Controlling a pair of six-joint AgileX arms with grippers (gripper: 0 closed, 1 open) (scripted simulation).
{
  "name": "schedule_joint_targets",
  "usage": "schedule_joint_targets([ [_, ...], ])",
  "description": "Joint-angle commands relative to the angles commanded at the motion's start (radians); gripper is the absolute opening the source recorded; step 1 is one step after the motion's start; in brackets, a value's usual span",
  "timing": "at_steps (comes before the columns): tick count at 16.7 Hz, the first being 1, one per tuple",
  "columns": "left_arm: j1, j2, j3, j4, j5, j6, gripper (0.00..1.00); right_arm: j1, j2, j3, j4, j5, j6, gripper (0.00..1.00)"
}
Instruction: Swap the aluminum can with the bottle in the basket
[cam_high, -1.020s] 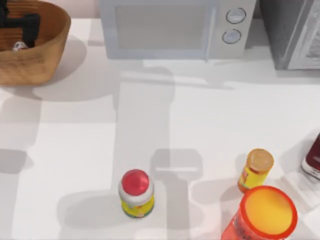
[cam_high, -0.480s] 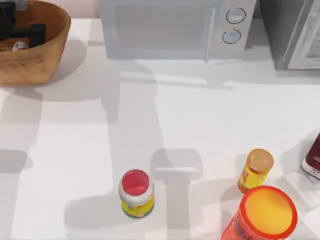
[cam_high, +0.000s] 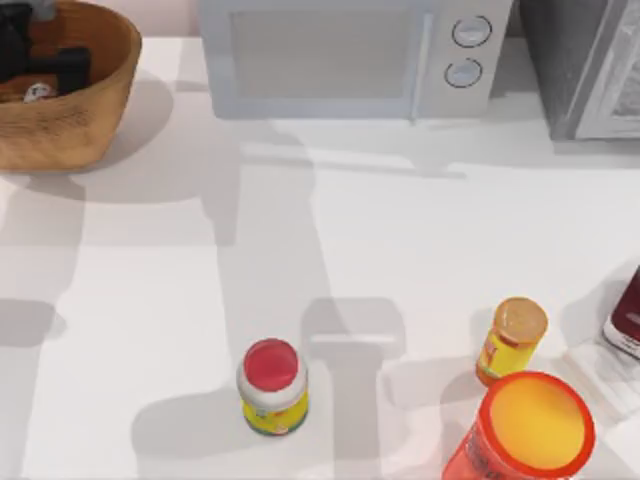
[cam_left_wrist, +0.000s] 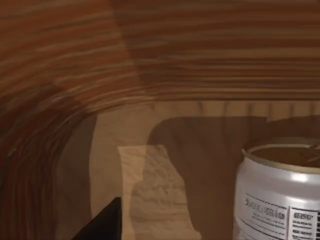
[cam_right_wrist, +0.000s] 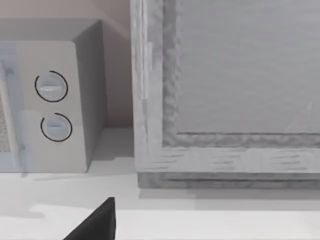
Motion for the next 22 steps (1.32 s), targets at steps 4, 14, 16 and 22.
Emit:
schedule_joint_targets([
  [4, 0.0, 0.0, 0.0, 0.0, 0.0, 0.0, 0.55, 0.0, 0.0, 0.0, 0.0, 0.0, 0.0, 1.0],
  [14, 0.0, 0.0, 0.0, 0.0, 0.0, 0.0, 0.0, 0.0, 0.0, 0.0, 0.0, 0.0, 0.0, 1.0],
  [16, 0.0, 0.0, 0.0, 0.0, 0.0, 0.0, 0.0, 0.0, 0.0, 0.0, 0.0, 0.0, 0.0, 1.0],
  [22, 0.004, -0.037, -0.006, -0.009, -0.009, -0.001, 0.0, 0.0, 0.0, 0.0, 0.0, 0.0, 0.0, 1.0],
])
